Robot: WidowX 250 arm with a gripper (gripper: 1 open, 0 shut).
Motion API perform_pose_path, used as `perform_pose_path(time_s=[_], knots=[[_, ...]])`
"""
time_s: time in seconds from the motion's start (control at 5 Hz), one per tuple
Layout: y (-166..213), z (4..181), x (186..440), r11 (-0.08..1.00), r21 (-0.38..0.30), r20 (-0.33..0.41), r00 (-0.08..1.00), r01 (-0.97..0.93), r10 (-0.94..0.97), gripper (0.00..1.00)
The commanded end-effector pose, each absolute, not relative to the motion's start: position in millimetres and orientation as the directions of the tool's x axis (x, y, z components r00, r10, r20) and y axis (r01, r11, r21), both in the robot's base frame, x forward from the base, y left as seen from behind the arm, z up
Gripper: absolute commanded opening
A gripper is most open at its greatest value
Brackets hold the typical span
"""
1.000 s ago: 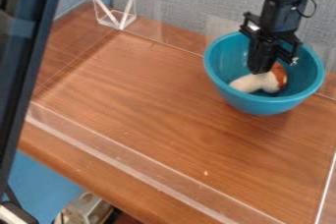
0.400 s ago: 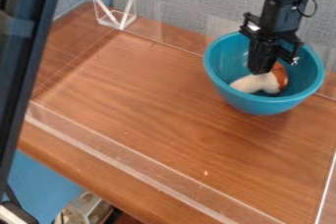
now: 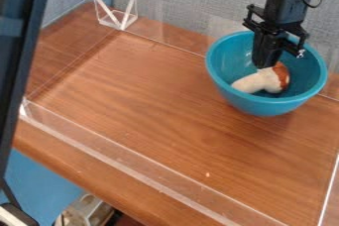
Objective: Remove the mushroom from inside the blue bowl and put it on the table
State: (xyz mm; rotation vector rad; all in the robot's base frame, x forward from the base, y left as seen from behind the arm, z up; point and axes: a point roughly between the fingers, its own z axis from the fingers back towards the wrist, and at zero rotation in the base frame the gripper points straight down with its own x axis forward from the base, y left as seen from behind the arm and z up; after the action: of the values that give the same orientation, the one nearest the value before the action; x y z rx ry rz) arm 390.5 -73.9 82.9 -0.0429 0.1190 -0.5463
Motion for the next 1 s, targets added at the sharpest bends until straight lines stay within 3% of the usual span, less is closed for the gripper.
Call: perform_pose_path(time_s=[0.0,0.6,0.8], knots=[[-74,137.7,393,0.858,-0.028,0.031,0.858,0.513,-0.512,0.0],[-67,164.0,373,0.864,-0.036,0.057,0.864,0.503,-0.5,0.0],[-68,161.9,373,0.86,-0.04,0.055,0.86,0.509,-0.507,0.0]])
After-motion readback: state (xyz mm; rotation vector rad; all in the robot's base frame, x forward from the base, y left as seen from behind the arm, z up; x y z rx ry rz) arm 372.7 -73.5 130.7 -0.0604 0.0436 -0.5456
